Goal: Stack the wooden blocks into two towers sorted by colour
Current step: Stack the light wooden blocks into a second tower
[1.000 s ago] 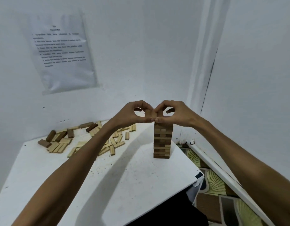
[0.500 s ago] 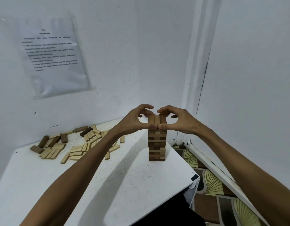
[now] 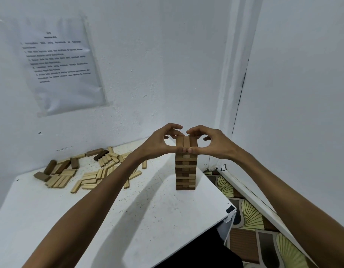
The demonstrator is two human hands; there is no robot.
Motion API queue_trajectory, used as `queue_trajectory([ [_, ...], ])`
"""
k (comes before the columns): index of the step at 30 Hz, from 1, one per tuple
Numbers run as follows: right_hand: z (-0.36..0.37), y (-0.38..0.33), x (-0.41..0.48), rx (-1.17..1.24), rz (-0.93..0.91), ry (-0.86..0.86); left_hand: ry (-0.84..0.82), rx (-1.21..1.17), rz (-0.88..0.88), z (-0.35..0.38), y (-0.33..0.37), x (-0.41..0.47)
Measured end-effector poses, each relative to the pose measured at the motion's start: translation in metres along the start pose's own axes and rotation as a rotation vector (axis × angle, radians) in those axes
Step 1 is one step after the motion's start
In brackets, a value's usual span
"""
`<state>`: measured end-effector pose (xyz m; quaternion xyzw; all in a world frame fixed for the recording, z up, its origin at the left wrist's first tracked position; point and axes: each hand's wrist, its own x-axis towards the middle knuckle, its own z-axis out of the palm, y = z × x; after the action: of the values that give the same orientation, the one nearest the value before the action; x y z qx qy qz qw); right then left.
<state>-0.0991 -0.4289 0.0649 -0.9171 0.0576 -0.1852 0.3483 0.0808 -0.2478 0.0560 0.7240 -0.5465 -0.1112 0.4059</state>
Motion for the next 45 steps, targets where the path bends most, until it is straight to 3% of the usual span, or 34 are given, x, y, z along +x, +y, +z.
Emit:
queue_trajectory([
  [21, 0.003, 0.003, -0.004, 0.031, 0.014, -0.01, -0.029, -0.04, -0.043, 0.003, 0.003, -0.006],
  [29, 0.003, 0.003, -0.007, 0.065, 0.055, 0.064, 0.036, -0.148, -0.122, 0.001, 0.008, -0.016],
  [39, -0.002, -0.032, 0.019, -0.086, -0.058, -0.012, 0.025, -0.045, -0.086, -0.045, 0.007, -0.031],
  [45, 0.012, -0.069, 0.042, -0.197, -0.161, -0.073, 0.011, -0.004, -0.167, -0.081, 0.003, -0.061],
])
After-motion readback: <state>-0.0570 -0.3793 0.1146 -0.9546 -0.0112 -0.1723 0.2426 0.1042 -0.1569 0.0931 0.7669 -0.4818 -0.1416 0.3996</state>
